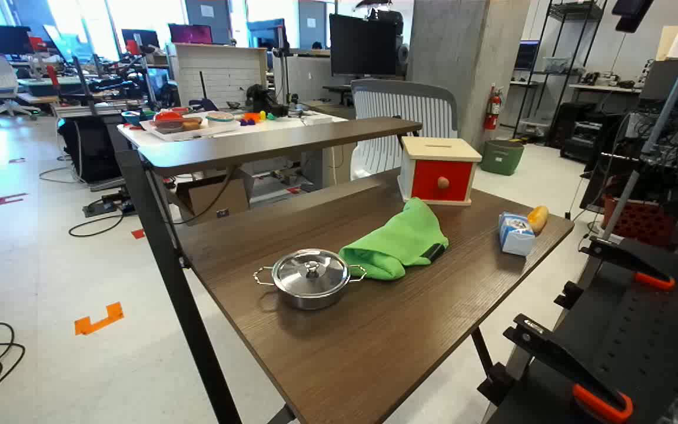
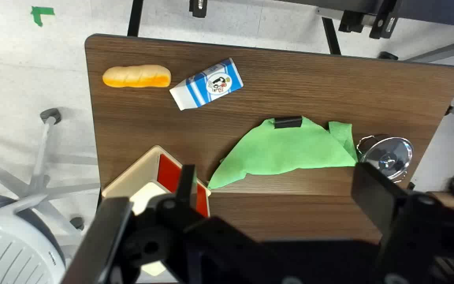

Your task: Remove the lid from the silver pot

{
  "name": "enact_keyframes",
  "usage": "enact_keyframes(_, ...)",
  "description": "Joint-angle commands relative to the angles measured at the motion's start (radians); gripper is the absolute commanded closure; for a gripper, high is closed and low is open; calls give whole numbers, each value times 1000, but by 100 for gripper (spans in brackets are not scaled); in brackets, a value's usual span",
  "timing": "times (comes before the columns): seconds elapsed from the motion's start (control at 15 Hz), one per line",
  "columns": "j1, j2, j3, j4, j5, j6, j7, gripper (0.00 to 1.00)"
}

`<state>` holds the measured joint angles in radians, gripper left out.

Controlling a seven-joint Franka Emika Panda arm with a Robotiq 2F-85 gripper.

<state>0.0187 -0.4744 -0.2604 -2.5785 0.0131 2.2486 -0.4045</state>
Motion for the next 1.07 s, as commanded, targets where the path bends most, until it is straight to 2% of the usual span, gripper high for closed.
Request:
enact_keyframes(0.0, -20, 2, 20, 2, 12, -3, -8, 0)
enact_keyframes(0.27, -19, -1, 27, -4, 4, 3, -4, 0)
enact_keyframes(0.53, 19, 19, 104, -47, -3, 73, 22, 0)
enact_keyframes(0.73, 79, 49, 187, -65, 8, 133, 49, 0)
enact_keyframes(1.0, 184, 142, 260, -51, 55, 260, 59, 0)
